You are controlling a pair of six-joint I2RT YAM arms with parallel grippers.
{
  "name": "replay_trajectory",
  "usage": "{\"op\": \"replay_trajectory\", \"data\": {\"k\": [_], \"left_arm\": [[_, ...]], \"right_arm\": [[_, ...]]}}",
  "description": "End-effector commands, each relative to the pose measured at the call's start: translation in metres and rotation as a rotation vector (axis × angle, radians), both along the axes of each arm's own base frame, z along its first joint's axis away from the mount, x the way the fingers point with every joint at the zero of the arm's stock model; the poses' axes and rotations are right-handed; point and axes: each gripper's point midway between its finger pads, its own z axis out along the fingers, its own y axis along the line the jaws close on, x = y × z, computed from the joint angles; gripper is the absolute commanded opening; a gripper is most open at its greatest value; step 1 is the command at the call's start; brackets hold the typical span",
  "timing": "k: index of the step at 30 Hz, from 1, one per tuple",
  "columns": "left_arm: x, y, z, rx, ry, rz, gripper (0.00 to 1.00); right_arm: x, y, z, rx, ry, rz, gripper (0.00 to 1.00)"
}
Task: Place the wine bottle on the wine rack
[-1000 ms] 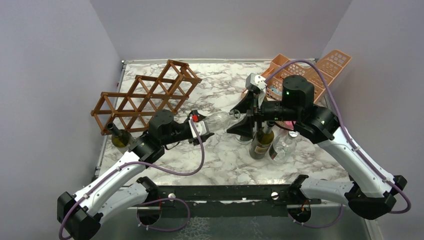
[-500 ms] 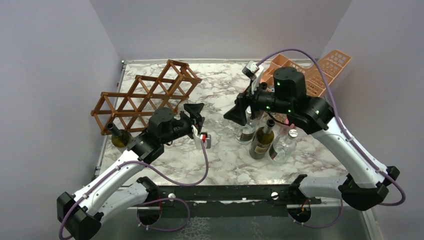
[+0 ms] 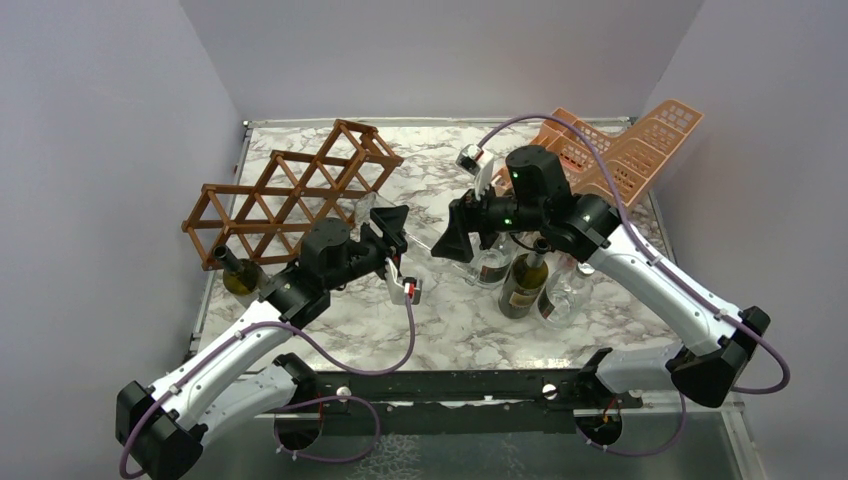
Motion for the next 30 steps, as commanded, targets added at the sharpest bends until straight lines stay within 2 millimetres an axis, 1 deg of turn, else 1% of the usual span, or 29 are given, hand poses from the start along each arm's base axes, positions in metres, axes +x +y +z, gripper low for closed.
{"op": "replay_trajectory", "data": {"k": [1,4,11,16,18,21,25,26,28,29,30], "left_arm": [[0.001,-0.002,0.031,-0.057,-0.119,-0.006,0.00],[0.003,-0.002,0.027,-0.051,-0.110,-0.002,0.00],[0.006,-0.004,0.025,-0.070,-0.065,0.007,0.00],[0.008,-0.005,0.021,-0.073,-0.042,0.016,0.00],[0.009,-0.005,0.020,-0.075,-0.035,0.023,0.00],[0.010,-0.004,0.020,-0.080,-0.019,0.031,0.00],[0.009,-0.004,0.022,-0.091,-0.012,0.030,0.00],[0.009,-0.004,0.023,-0.094,-0.011,0.032,0.00],[0.009,-0.004,0.023,-0.100,-0.005,0.033,0.01],[0.009,-0.005,0.024,-0.103,-0.004,0.032,0.03],[0.008,-0.004,0.025,-0.106,-0.004,0.032,0.04]], "right_arm": [[-0.010,0.016,-0.016,0.033,0.084,0.052,0.82],[-0.009,0.018,-0.025,0.027,0.108,0.042,0.82],[-0.010,0.021,-0.046,-0.005,0.149,0.024,0.75],[-0.013,0.025,-0.057,-0.015,0.169,0.016,0.72],[-0.014,0.026,-0.060,-0.026,0.170,0.014,0.66],[-0.015,0.030,-0.061,-0.031,0.167,0.019,0.54],[-0.014,0.032,-0.062,-0.037,0.164,0.009,0.42],[-0.014,0.032,-0.062,-0.036,0.163,0.009,0.38],[-0.014,0.033,-0.060,-0.028,0.157,0.011,0.23],[-0.014,0.034,-0.059,-0.023,0.154,0.011,0.18],[-0.013,0.034,-0.058,-0.019,0.151,0.008,0.15]]}}
